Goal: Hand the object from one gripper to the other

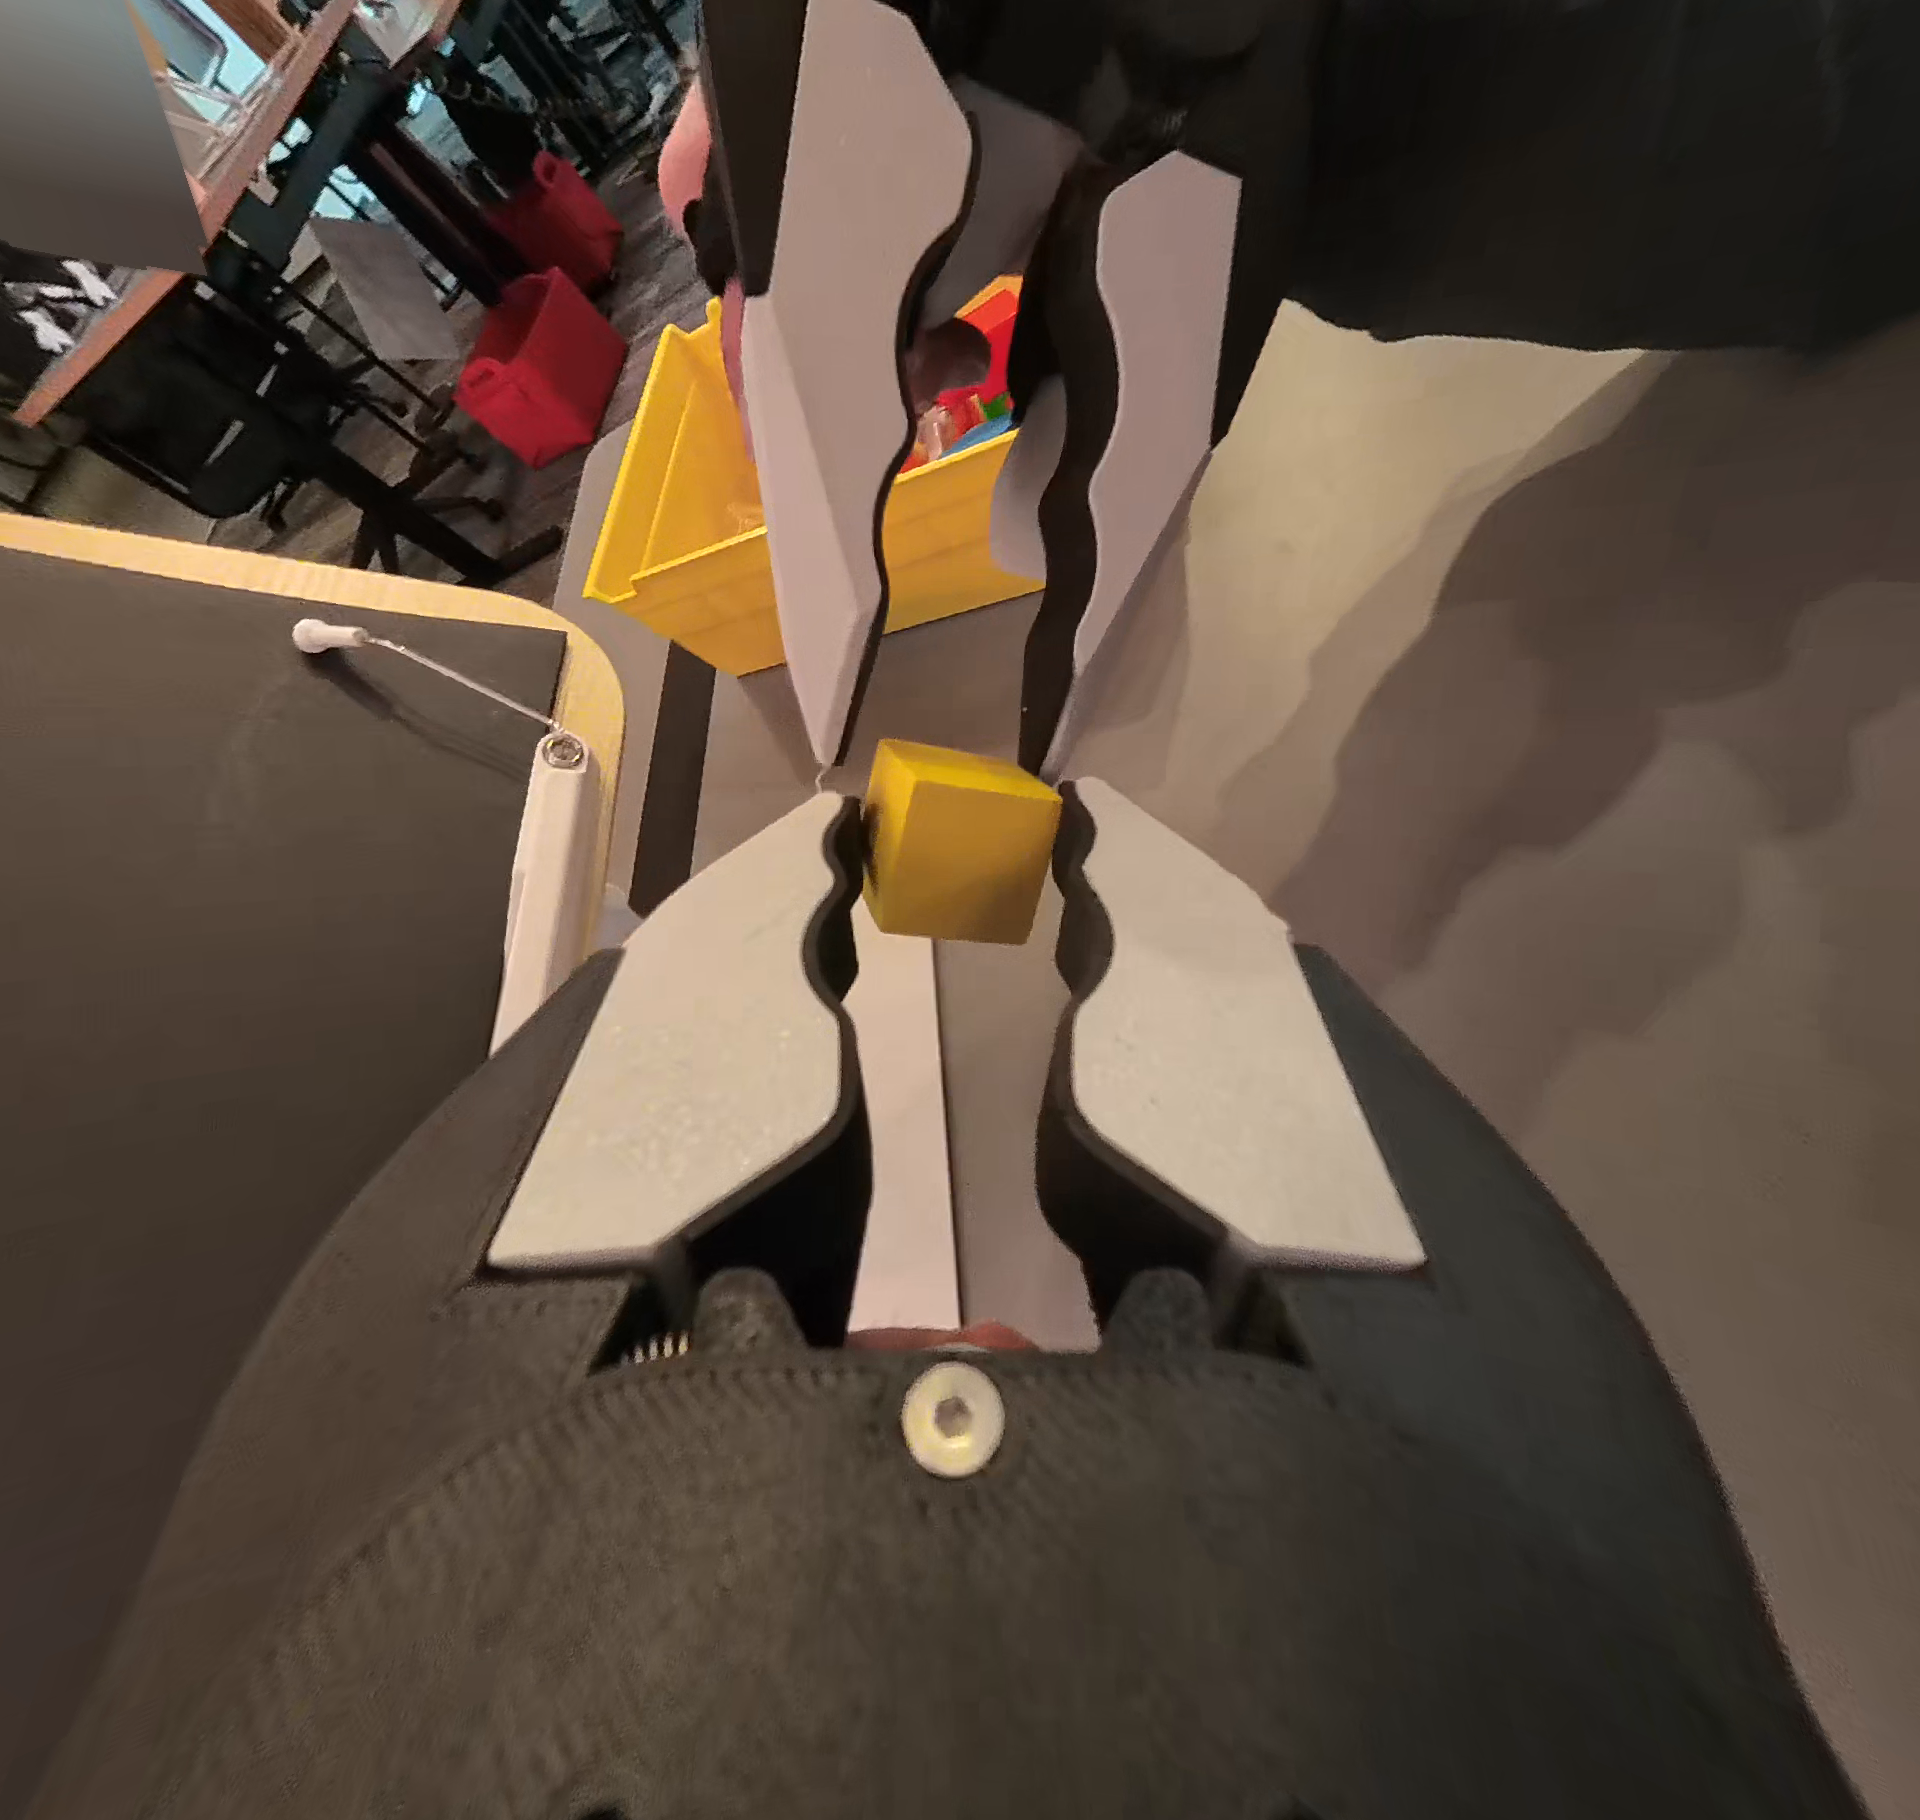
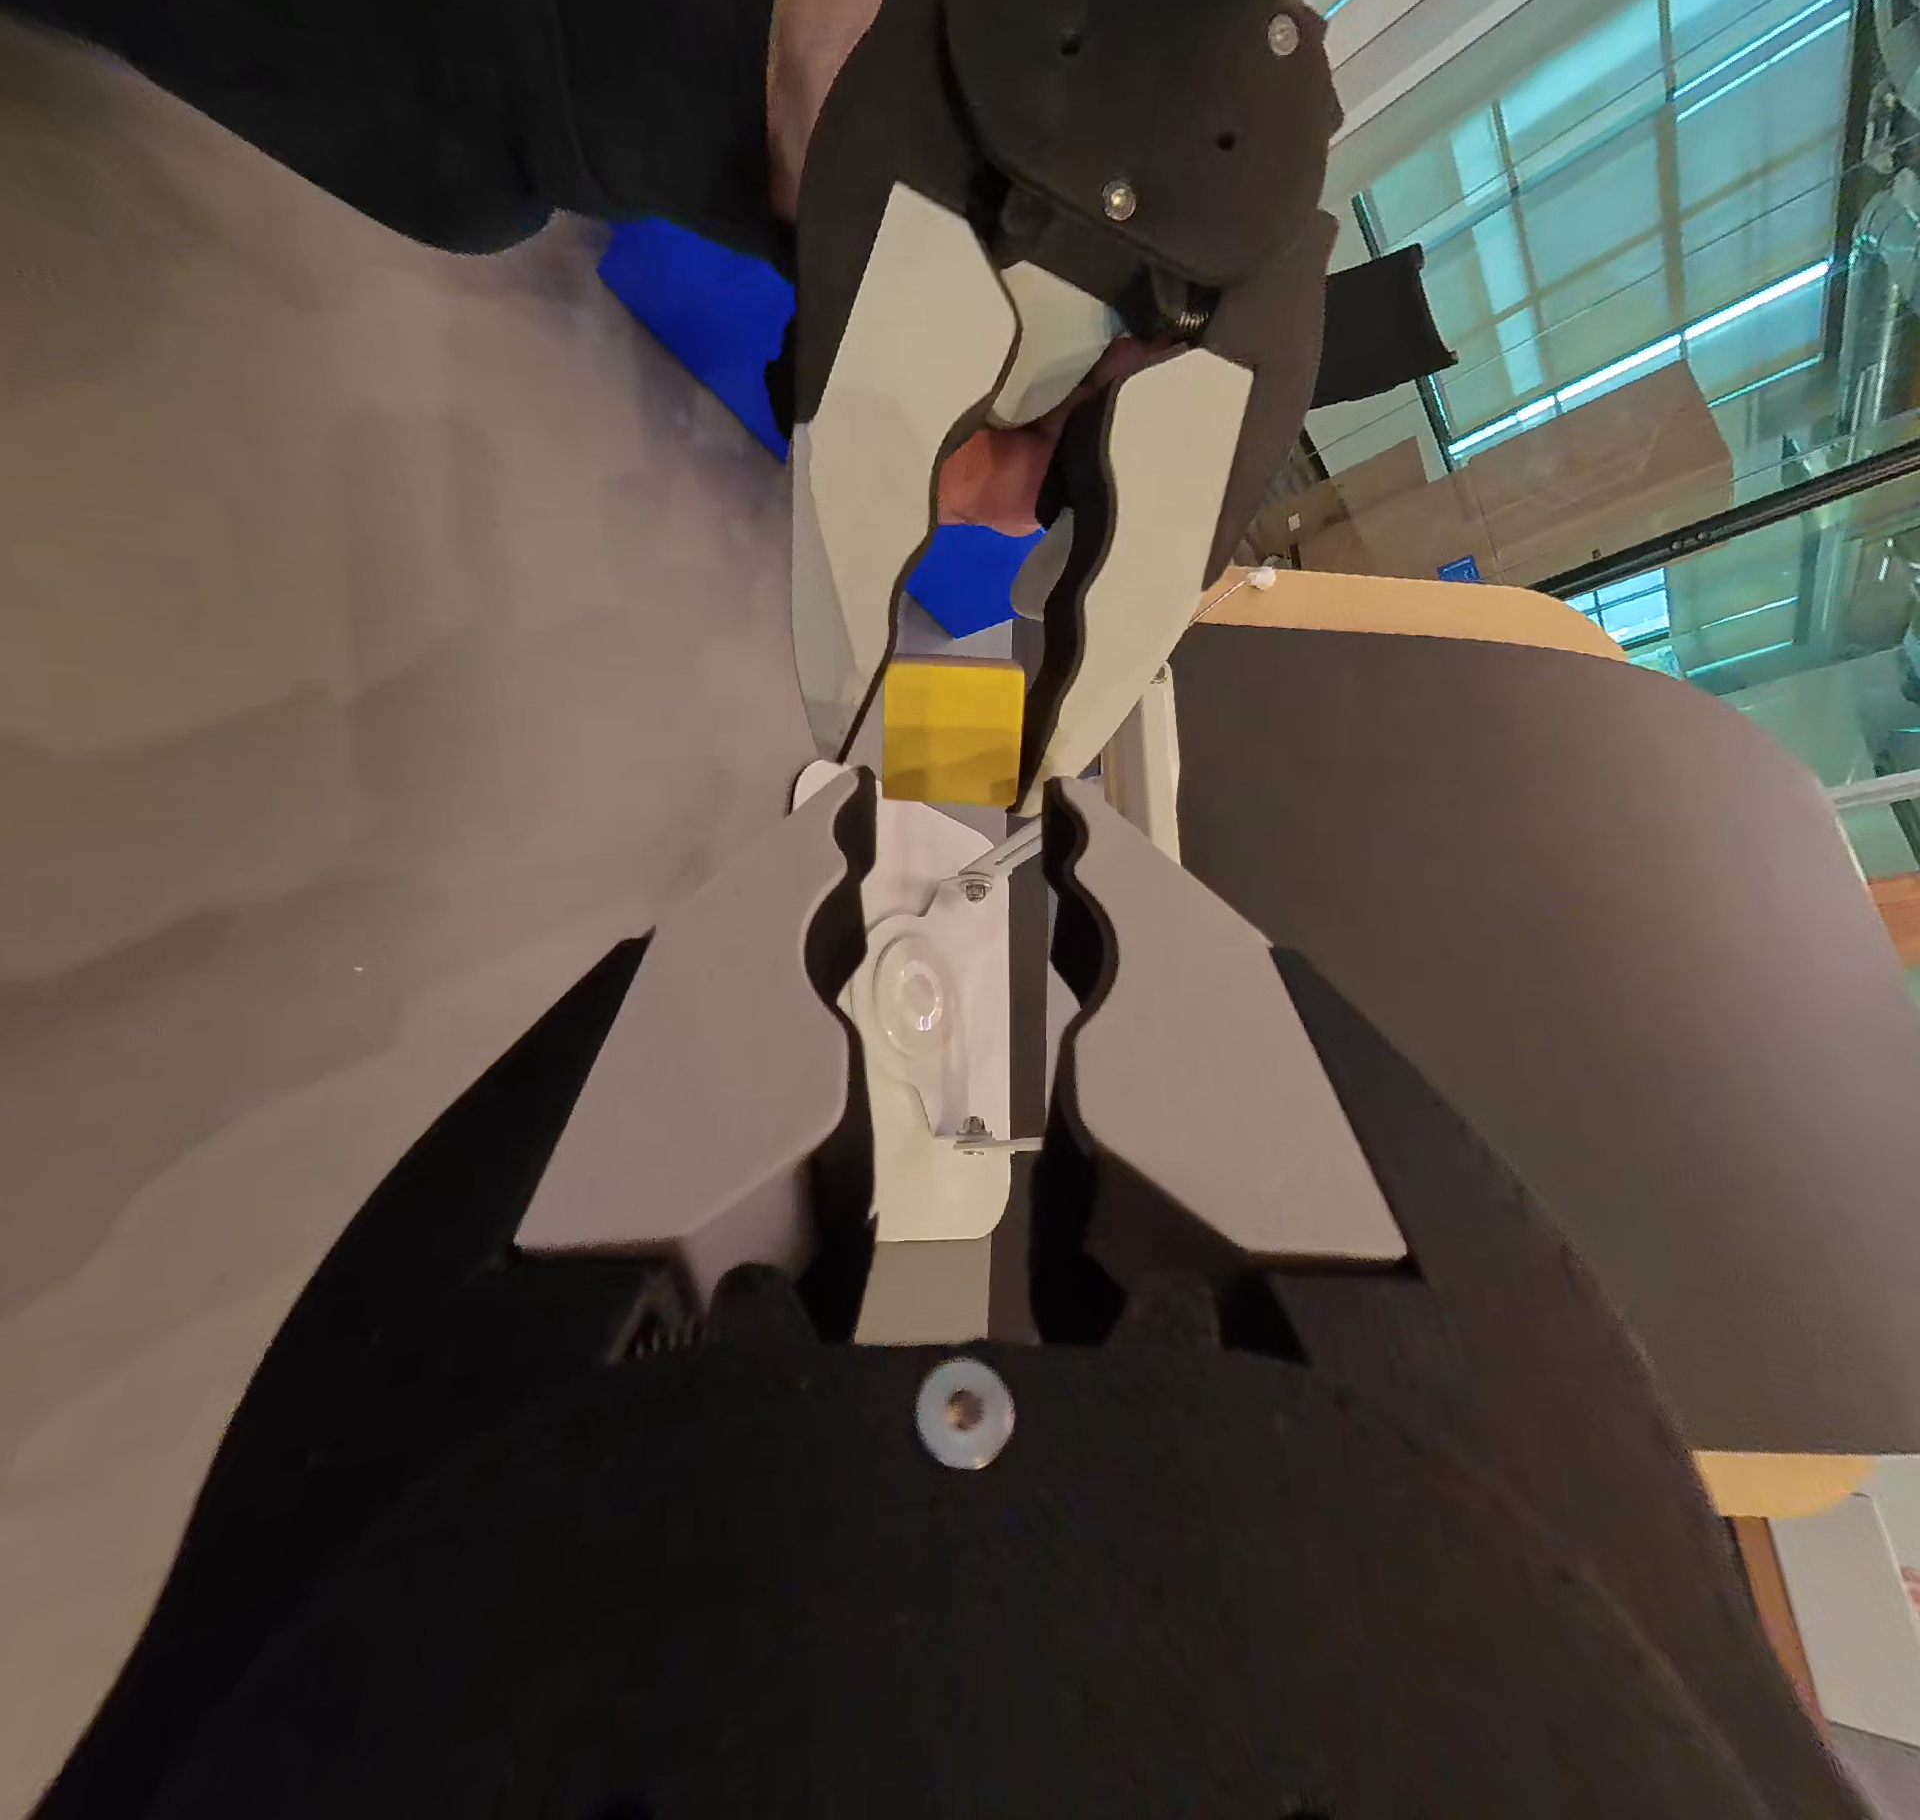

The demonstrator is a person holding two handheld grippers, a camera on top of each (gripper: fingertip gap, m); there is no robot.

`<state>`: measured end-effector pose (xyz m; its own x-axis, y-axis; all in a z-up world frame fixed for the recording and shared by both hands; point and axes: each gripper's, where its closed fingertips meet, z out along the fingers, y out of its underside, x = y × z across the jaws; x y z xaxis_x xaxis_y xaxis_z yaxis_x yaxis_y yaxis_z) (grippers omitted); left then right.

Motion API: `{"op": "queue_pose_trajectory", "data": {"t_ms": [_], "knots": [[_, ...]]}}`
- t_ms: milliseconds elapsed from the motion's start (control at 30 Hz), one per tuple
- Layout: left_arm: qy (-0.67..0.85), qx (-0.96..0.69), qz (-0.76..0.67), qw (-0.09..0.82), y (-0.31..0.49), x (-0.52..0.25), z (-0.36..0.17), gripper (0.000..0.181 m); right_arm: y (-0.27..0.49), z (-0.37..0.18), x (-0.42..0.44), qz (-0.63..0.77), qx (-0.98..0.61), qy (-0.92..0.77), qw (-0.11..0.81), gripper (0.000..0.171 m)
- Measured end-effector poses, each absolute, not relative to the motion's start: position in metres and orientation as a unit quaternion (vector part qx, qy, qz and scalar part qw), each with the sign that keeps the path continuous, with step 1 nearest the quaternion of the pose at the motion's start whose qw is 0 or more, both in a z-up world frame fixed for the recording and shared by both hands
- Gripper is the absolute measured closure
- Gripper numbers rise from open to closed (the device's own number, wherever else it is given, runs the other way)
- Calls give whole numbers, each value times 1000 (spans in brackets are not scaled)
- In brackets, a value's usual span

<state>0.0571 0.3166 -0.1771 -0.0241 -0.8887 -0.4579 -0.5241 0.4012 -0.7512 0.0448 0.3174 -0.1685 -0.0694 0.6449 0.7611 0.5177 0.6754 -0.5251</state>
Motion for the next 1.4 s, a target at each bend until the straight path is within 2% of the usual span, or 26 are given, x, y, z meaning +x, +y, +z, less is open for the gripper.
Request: {"op": "queue_pose_trajectory", "data": {"t_ms": [367,567,633,700,800,933,1167,1400], "knots": [[689,-512,-220,464,314,58,-180,147,313,-169,41,54,-394,-735,548,148],[660,-503,-245,502,316,58,-159,146,316,-148,41,116,-411,-690,585,148],[649,-501,-239,520,320,58,-153,138,321,-140,41,137,-423,-664,601,148],[632,-502,-211,551,329,58,-145,126,328,-129,40,167,-437,-625,625,148],[598,-482,-154,622,342,54,-126,119,335,-113,37,278,-468,-547,637,148],[571,-444,-19,690,356,45,-106,120,346,-96,40,444,-490,-425,618,149],[525,-387,154,742,367,37,-86,125,357,-99,36,582,-511,-320,545,148],[508,-347,287,735,379,35,-90,127,362,-100,31,689,-512,-217,465,148]]}}
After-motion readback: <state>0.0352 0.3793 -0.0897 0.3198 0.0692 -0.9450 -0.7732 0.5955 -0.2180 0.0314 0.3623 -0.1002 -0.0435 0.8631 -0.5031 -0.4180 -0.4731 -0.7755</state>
